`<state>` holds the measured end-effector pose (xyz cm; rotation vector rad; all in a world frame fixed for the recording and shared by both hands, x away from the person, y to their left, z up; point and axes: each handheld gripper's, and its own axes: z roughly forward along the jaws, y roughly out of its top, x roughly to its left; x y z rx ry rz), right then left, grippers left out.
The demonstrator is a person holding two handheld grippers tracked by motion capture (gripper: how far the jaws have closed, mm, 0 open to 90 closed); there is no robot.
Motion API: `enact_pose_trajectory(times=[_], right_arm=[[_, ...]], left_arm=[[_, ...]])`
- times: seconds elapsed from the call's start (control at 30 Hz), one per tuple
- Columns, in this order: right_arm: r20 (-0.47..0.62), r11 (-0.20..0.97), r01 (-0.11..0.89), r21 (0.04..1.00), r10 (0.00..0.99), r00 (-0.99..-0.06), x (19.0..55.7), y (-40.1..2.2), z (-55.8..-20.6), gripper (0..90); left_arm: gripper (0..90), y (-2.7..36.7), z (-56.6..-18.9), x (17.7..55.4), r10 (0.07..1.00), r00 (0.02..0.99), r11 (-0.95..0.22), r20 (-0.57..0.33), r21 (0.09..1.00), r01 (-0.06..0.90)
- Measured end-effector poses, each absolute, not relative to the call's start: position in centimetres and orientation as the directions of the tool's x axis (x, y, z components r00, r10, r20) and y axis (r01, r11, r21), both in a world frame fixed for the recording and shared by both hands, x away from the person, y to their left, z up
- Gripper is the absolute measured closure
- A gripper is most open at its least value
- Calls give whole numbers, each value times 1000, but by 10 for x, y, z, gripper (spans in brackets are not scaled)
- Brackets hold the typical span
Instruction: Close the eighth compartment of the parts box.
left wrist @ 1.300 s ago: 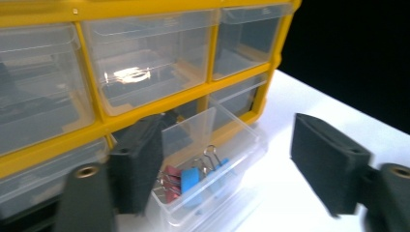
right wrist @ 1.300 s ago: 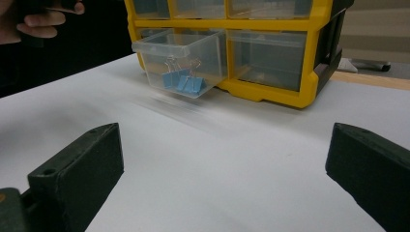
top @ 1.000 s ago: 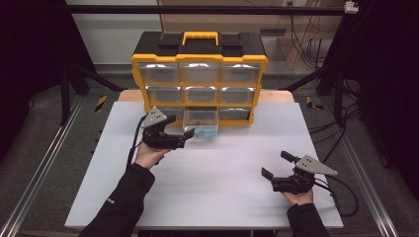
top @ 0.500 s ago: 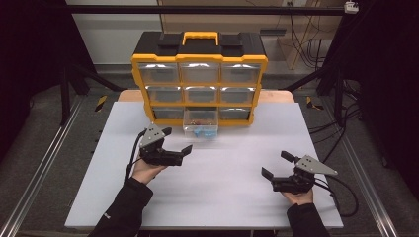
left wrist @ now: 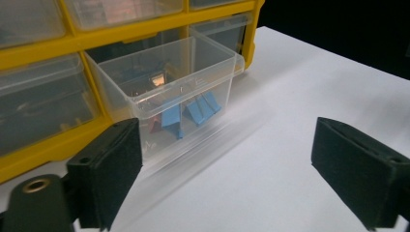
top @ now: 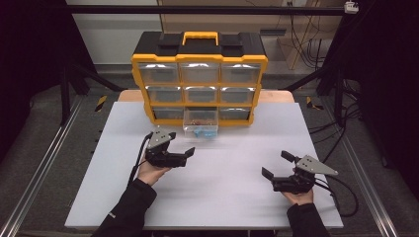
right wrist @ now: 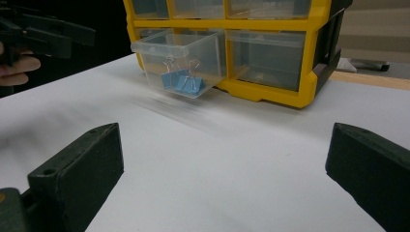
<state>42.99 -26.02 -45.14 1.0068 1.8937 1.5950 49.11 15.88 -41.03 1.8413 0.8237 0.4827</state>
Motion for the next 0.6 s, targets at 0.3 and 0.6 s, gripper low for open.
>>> enact_pose_trajectory(times=[0.3,0.6], right_arm=[[108,55,237,970,776,-622,429,-261,-452,5],[97,68,233,970,770,-631,430,-262,-453,5]], left_arm=[[324,146,-415,497,741,671,-272,-16,907,322],[599,135,-421,508,739,673,-304,5,895,328]])
